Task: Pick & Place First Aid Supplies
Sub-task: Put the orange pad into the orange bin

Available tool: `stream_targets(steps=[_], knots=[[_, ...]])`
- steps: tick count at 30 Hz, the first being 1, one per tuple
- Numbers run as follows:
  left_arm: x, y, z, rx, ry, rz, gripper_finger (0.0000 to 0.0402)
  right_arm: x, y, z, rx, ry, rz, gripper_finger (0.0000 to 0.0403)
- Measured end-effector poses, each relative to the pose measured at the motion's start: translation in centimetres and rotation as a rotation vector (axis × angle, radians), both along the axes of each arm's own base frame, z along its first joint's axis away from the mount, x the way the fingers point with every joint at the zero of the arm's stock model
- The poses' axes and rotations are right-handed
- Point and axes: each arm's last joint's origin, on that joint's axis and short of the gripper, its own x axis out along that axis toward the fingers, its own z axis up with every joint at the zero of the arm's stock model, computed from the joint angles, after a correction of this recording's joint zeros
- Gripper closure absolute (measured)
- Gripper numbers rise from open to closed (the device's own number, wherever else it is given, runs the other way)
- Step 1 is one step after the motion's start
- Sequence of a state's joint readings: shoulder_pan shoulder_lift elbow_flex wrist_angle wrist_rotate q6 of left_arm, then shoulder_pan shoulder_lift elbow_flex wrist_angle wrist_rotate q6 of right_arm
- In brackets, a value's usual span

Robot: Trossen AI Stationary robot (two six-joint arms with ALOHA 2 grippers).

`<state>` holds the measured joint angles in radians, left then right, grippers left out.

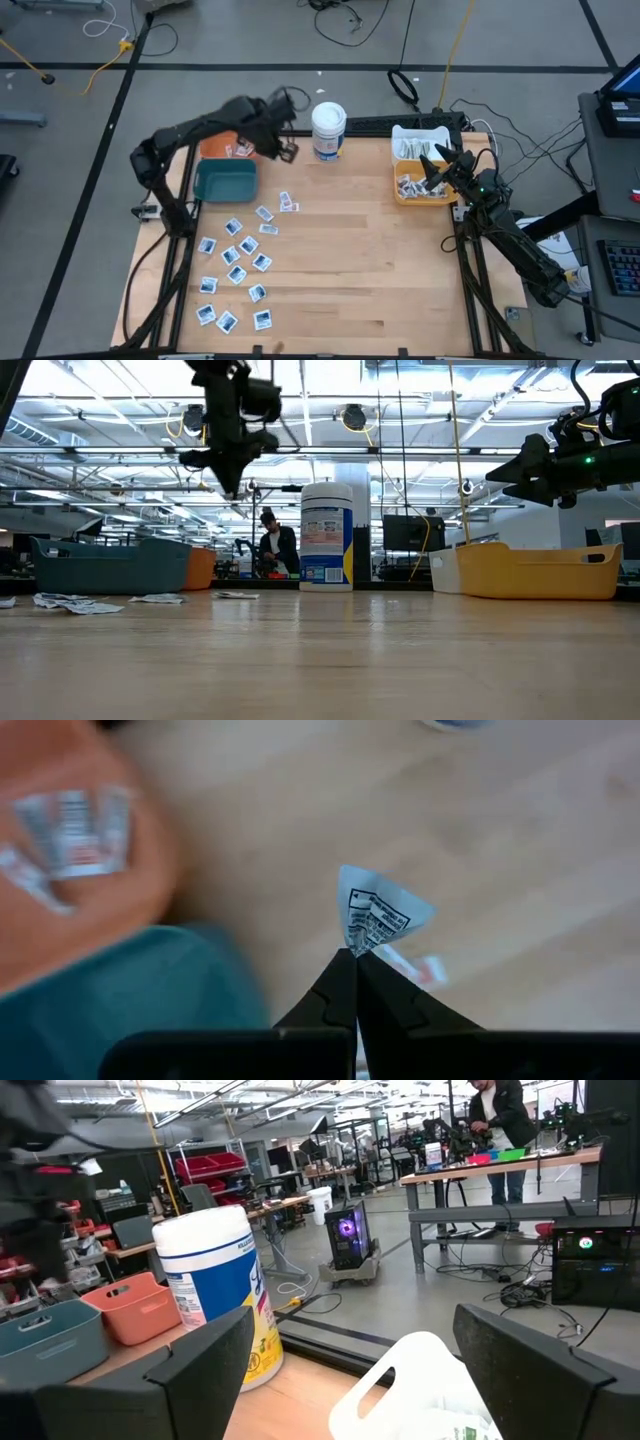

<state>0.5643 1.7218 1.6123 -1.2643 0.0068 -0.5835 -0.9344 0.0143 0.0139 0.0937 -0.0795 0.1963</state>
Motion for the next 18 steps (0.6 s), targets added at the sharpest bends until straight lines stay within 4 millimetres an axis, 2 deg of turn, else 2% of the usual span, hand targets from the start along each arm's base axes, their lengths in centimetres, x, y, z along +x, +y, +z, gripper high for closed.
stream_targets(steps=[9,15,18], knots=[[-6.5,6.9,-0.1,-0.016,0.046,0.192,0.0401,0.0,0.0,0.0,0.000,0.000,0.000,0.0066],[-10.6,9.8,-0.1,-0.015,0.066,0.315,0.0401,0.0,0.0,0.0,0.000,0.000,0.000,0.0066],[-11.8,11.0,-0.5,0.011,0.109,0.362,0.0401,0.0,0.0,0.0,0.000,0.000,0.000,0.0066]])
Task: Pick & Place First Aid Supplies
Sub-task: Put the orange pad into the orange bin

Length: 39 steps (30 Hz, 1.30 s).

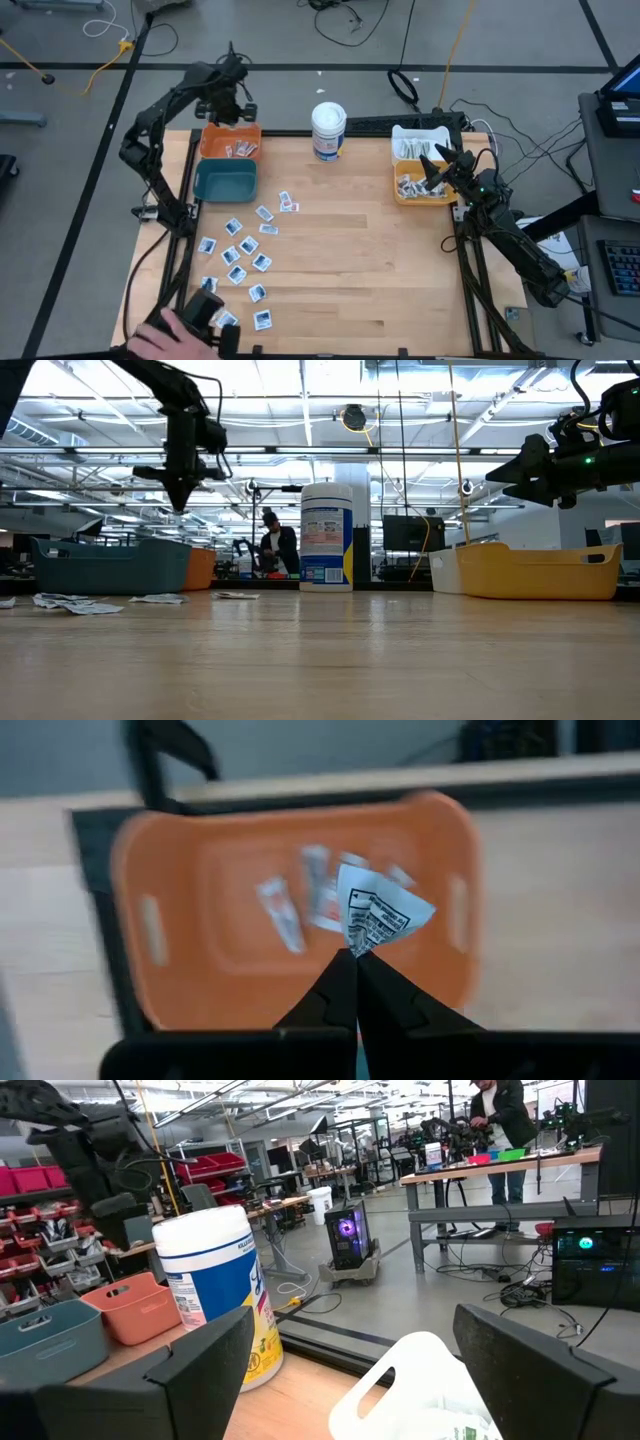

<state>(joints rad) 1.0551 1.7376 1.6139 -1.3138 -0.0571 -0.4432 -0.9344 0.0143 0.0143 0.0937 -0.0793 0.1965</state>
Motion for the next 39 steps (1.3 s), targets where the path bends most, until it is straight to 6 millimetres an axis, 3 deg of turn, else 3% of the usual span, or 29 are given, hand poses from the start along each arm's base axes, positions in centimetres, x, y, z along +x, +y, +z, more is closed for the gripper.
stream_targets(steps=[13,27,33,39], knots=[[2.0,3.1,-5.0,-0.023,0.055,0.015,0.0401,0.0,0.0,0.0,0.000,0.000,0.000,0.0066],[2.3,2.9,-9.3,-0.132,0.102,0.039,0.0397,0.0,0.0,0.0,0.000,0.000,0.000,0.0066],[2.3,2.9,-9.3,-0.128,0.096,0.068,0.0366,0.0,0.0,0.0,0.000,0.000,0.000,0.0066],[2.3,2.9,-9.3,-0.128,0.095,0.079,0.0302,0.0,0.0,0.0,0.000,0.000,0.000,0.0066]])
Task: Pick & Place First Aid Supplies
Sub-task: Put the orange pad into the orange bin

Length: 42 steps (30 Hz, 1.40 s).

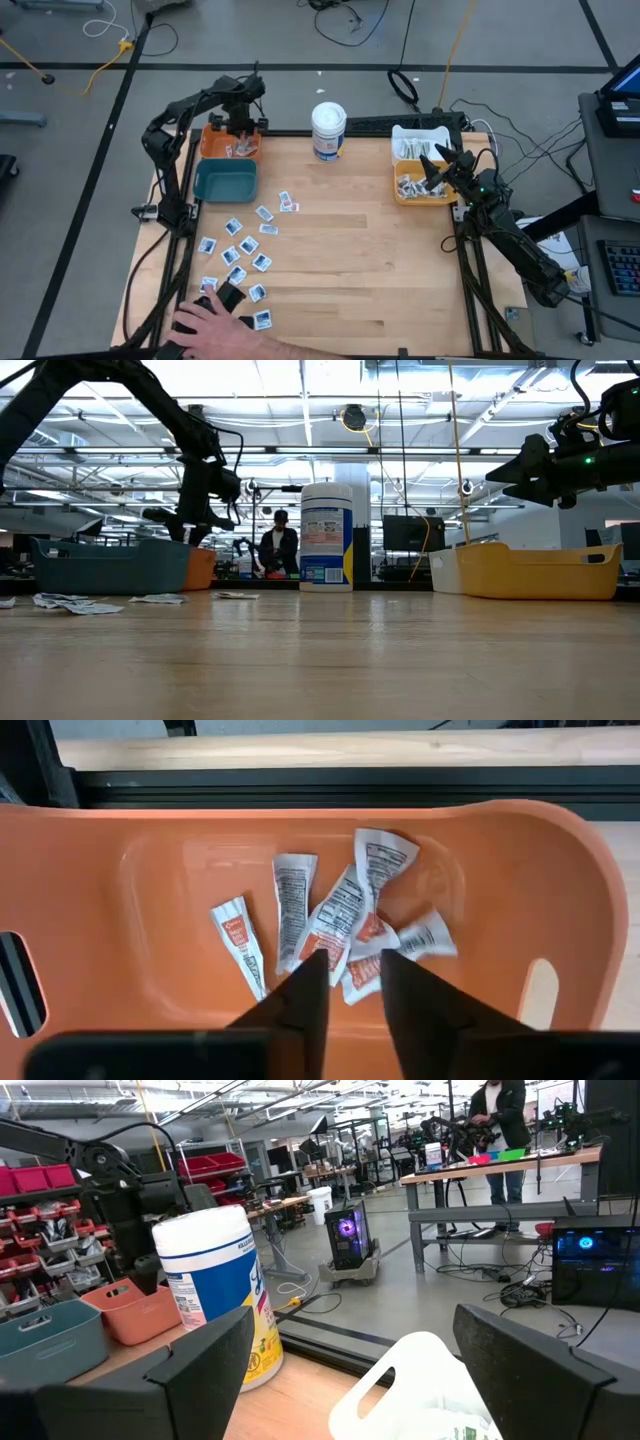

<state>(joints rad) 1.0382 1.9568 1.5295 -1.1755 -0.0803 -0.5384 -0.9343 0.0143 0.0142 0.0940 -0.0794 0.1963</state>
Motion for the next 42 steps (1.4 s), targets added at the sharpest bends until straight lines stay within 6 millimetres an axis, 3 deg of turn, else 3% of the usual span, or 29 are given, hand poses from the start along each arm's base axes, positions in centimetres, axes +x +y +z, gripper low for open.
stream_targets(steps=[6,9,21,28,36,42], knots=[[-0.1,-0.1,0.2,0.000,-0.007,0.014,0.0246,0.0,0.0,0.0,0.000,0.000,0.000,0.0066],[-0.2,-0.3,1.2,0.024,-0.028,0.018,0.0232,0.0,0.0,0.0,0.000,0.000,0.000,0.0066],[0.1,-3.8,6.9,0.115,-0.150,-0.048,0.0247,0.0,0.0,0.0,0.000,0.000,0.000,0.0066],[2.6,-6.7,7.5,0.036,-0.209,-0.531,0.0242,0.0,0.0,0.0,0.000,0.000,0.000,0.0066],[6.2,-11.8,7.4,-0.078,-0.157,-1.136,0.0240,0.0,0.0,0.0,0.000,0.000,0.000,0.0066],[8.9,-16.4,7.4,-0.127,-0.139,-1.367,0.0245,0.0,0.0,0.0,0.000,0.000,0.000,0.0066]])
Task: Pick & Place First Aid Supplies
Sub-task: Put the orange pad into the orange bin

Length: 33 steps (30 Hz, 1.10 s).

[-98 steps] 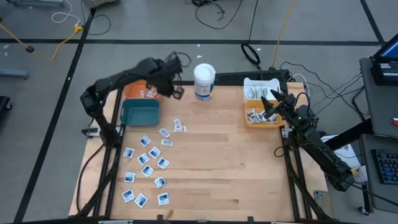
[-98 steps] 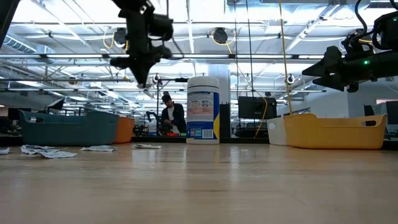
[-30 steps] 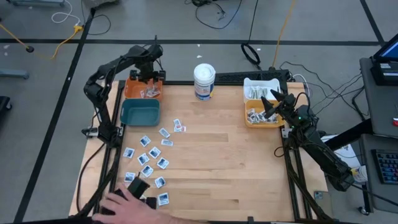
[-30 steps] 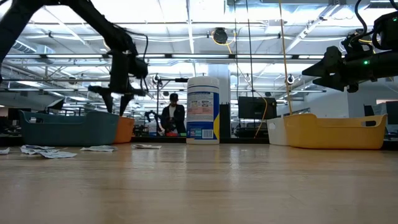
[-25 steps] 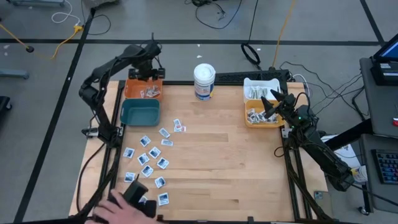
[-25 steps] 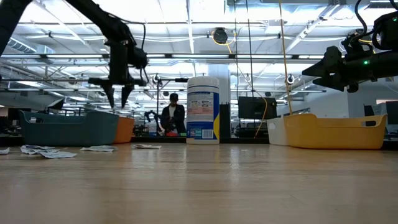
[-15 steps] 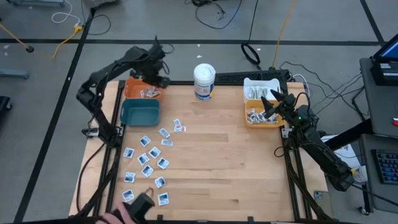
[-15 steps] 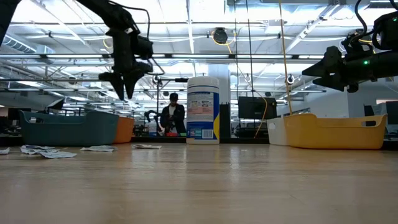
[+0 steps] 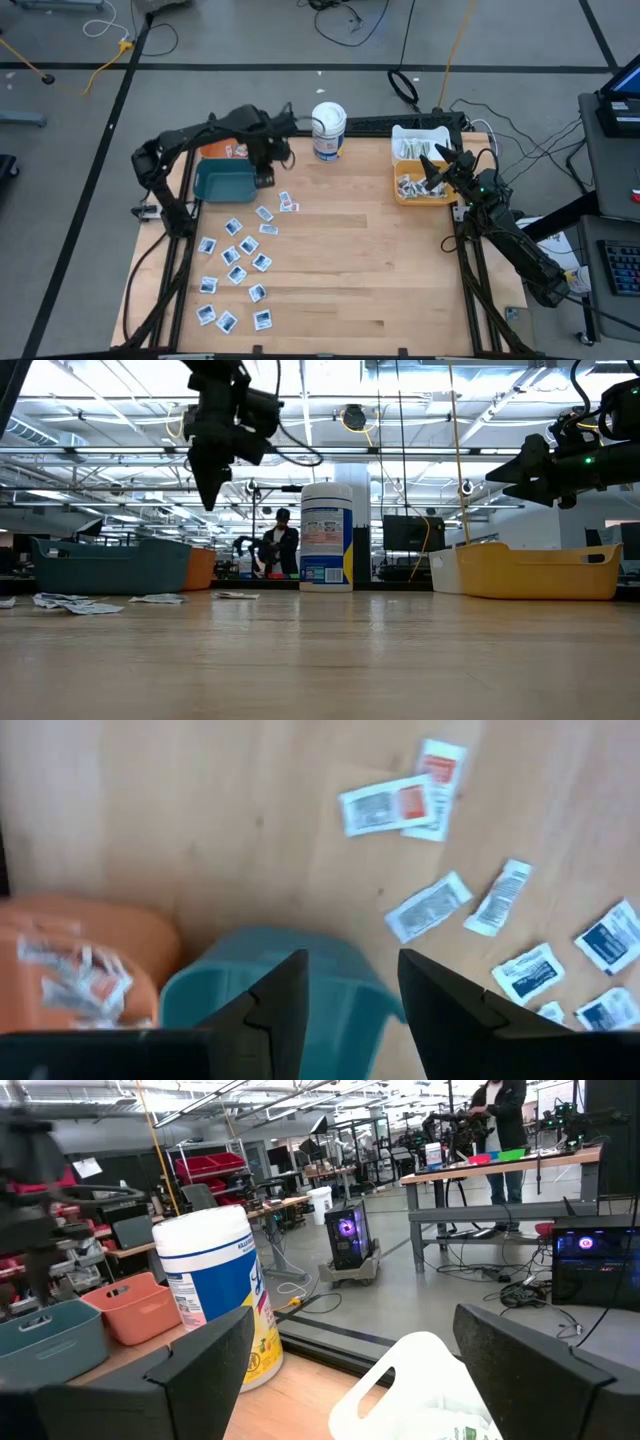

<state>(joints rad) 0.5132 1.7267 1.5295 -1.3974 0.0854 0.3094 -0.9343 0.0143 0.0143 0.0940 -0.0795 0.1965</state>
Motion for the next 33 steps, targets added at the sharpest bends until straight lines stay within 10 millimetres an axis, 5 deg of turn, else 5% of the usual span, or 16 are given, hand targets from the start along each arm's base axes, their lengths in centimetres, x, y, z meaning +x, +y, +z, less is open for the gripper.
stream_targets(steps=[16,33], knots=[[3.7,-11.8,-0.4,0.006,0.012,-0.329,0.0245,0.0,0.0,0.0,0.000,0.000,0.000,0.0066],[2.4,-15.2,-9.4,0.005,0.024,-0.389,0.0245,0.0,0.0,0.0,0.000,0.000,0.000,0.0066]])
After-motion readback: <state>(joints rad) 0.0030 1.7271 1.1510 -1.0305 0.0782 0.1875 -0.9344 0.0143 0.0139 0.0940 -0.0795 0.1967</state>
